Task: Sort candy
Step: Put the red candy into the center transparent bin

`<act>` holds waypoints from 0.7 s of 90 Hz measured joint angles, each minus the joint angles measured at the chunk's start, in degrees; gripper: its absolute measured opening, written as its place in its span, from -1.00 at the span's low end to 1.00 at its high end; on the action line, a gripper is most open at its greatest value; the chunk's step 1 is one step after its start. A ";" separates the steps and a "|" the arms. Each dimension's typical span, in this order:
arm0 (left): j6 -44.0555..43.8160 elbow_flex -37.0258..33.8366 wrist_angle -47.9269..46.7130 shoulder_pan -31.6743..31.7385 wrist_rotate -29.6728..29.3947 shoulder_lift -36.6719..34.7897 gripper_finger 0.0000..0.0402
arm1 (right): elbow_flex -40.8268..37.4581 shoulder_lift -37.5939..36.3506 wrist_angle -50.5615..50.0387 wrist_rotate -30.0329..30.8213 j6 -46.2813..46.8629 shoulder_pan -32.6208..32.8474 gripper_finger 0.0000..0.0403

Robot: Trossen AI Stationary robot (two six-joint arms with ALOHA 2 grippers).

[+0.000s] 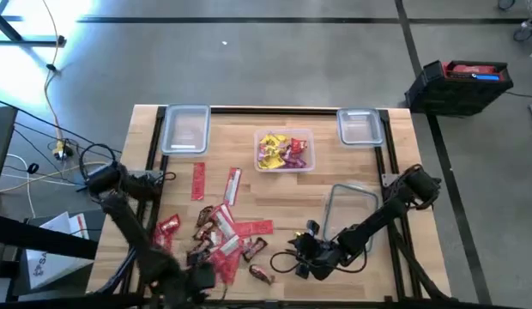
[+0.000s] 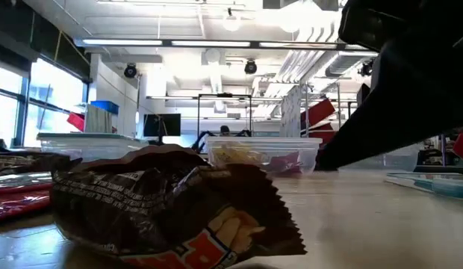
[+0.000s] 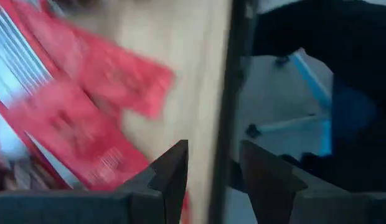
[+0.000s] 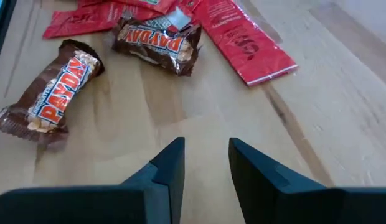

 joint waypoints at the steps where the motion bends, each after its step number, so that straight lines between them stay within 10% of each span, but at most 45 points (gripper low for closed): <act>1: -0.66 0.00 -0.03 -0.38 0.00 0.08 -0.37 | 0.00 0.00 -0.01 0.00 0.00 0.00 -0.53; 63: -5.42 0.07 -10.22 -4.88 -5.81 8.42 -0.37 | 0.00 0.00 -0.79 0.24 -0.11 -0.06 -0.53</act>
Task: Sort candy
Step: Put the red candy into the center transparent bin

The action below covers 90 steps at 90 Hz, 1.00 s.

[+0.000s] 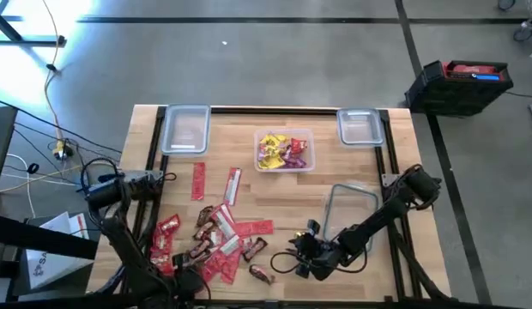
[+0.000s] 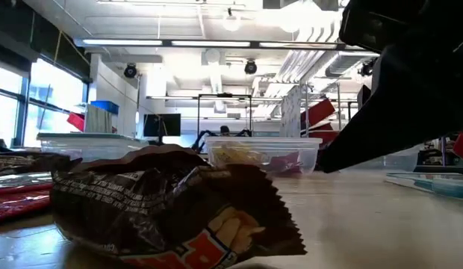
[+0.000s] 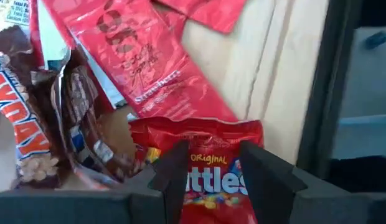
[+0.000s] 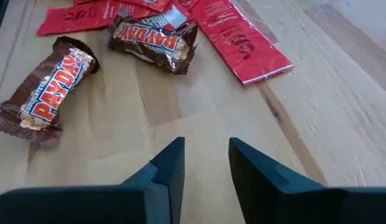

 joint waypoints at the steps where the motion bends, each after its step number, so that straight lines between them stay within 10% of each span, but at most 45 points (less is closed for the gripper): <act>1: 0.06 0.04 -0.07 0.00 0.08 0.13 -0.37 | 0.00 0.00 -0.01 -0.07 0.05 0.00 -0.53; 28: -2.09 0.23 -1.84 0.18 -0.46 2.28 -0.43 | 0.00 0.00 -0.28 -0.70 0.11 0.00 -0.53; 50: -4.36 0.12 -4.61 1.03 -1.27 2.41 -0.95 | 0.00 0.00 -0.29 -0.72 0.11 0.00 -0.53; 90: -4.26 -0.29 -7.73 4.86 -9.03 -2.17 -1.00 | 0.00 0.00 -0.31 -0.67 0.13 0.00 -0.53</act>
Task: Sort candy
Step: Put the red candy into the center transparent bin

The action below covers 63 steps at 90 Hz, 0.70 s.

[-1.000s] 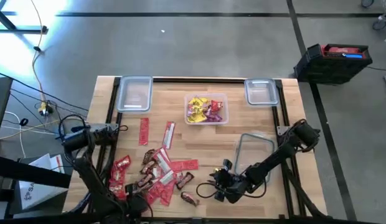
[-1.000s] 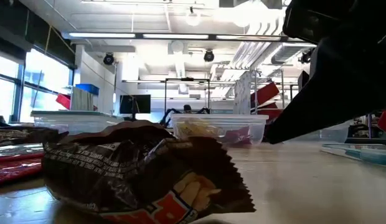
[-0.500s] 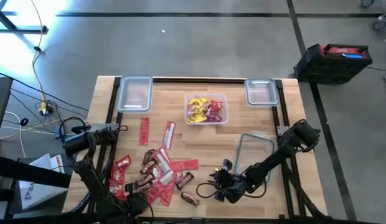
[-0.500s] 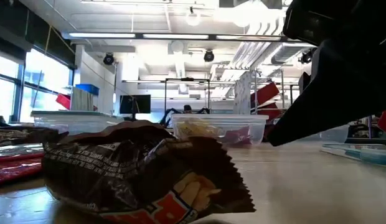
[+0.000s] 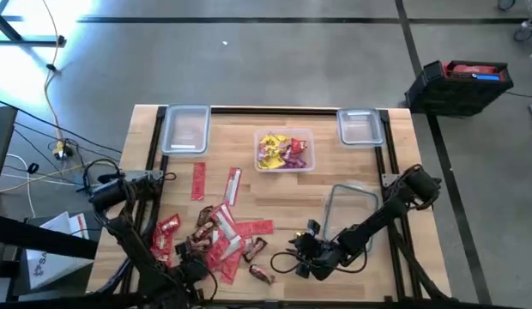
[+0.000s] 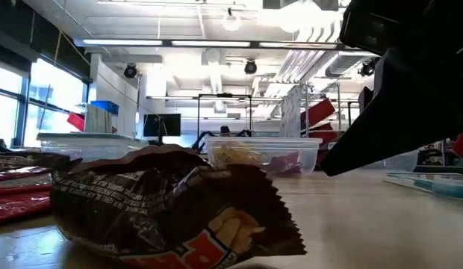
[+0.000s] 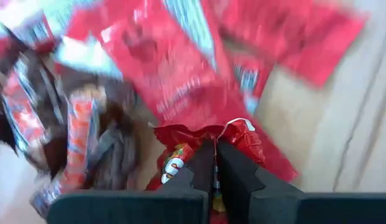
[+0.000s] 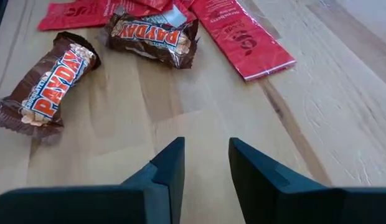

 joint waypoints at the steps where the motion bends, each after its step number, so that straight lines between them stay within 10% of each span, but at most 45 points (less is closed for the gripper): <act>1: 0.03 0.01 0.07 0.17 -0.48 -0.23 -1.00 | 0.00 0.00 0.01 -0.01 0.00 0.00 -0.53; 31: 7.74 0.09 0.67 8.00 -17.77 -4.14 -1.00 | 0.00 0.00 5.48 0.01 -0.53 0.00 -0.53; 63: 40.25 0.11 22.01 28.82 -11.89 -4.27 -1.00 | 0.00 0.02 5.62 0.61 3.60 2.07 -0.53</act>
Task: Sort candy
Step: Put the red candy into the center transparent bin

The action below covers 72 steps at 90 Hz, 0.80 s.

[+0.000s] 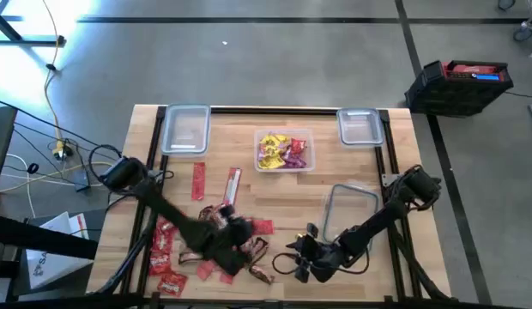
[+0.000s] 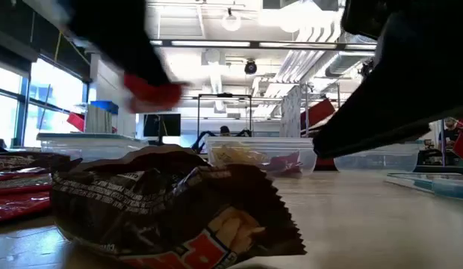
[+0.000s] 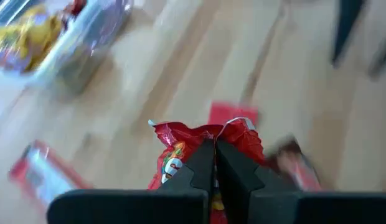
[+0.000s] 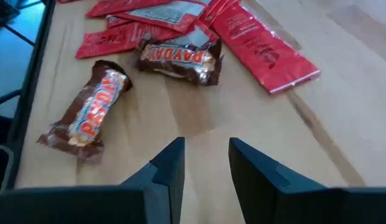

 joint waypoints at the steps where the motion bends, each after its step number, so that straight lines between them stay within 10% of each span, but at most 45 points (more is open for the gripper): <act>1: 0.92 0.01 0.84 0.62 0.32 0.00 -1.00 | 0.00 0.00 -0.01 0.13 0.29 0.16 -0.53; 30: 18.97 0.06 17.36 17.36 10.92 -0.02 -1.00 | 0.00 3.42 0.23 3.10 4.10 4.20 -0.53; 72: 22.82 0.13 33.49 33.83 16.26 0.82 -1.00 | 0.15 7.63 2.08 5.50 -1.10 1.61 -0.53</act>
